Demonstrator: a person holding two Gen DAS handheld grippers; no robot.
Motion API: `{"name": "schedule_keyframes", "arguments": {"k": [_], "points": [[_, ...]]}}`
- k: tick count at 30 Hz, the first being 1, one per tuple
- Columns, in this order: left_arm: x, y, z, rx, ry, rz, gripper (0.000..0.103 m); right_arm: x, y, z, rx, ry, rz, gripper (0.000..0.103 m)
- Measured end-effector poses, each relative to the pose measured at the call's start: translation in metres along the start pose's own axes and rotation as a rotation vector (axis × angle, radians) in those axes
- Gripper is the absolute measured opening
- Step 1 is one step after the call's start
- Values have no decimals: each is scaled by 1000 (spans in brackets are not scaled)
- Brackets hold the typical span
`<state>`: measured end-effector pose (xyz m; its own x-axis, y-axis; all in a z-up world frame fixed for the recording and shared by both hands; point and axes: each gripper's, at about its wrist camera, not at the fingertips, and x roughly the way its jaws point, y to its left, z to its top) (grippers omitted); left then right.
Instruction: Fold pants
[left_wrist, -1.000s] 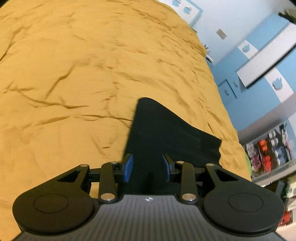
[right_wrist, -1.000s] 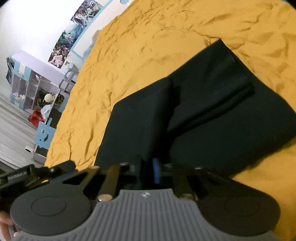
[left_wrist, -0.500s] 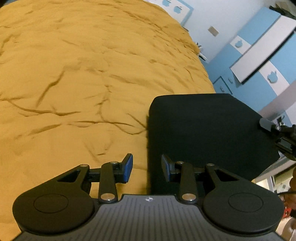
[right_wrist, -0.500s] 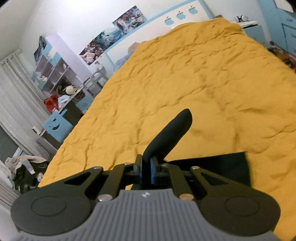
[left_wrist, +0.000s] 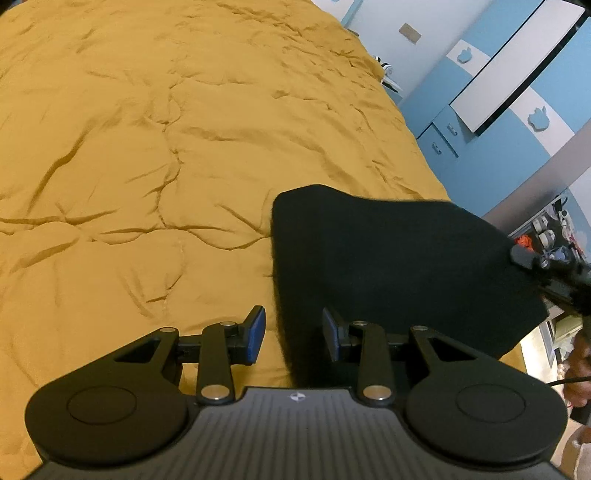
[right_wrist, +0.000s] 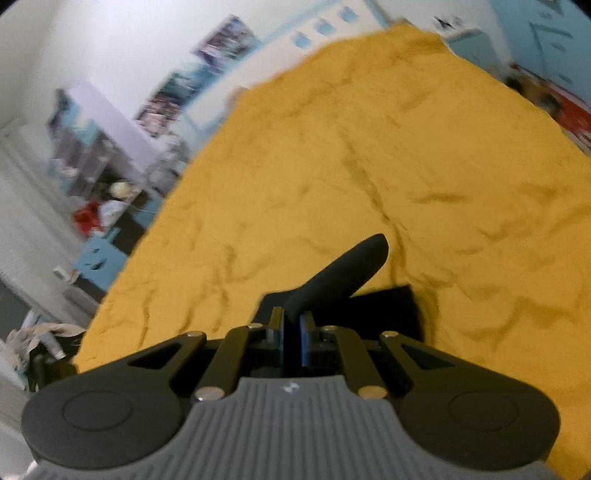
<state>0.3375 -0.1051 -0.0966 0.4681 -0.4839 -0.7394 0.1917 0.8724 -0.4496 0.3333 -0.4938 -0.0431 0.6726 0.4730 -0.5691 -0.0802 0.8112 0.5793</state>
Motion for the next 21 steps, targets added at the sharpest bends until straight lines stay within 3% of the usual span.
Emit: {"name": "schedule_keyframes", "arguments": {"k": [3,7,10,13,17,19,21], "points": [[6,-3,-2,4,12,-1,37,24,-26,-13,28,88,-153,3],[10,-6,-7,23,26,0,37,29,-49,-30,83,96,-185,4],[8,-6,-9,26,13,-2,37,23,-34,-34,1,79,-256,11],[0,-7,-9,13,-20,-35,37,6,-11,-40,-105,33,-317,12],[1,-19,-7,45,-26,-65,36,-5,21,-56,-222,-10,-268,12],[10,-26,-11,61,5,-49,33,2,27,-69,-278,2,-308,27],[20,-25,-22,55,55,-12,32,11,20,-85,-290,38,-356,29]]}}
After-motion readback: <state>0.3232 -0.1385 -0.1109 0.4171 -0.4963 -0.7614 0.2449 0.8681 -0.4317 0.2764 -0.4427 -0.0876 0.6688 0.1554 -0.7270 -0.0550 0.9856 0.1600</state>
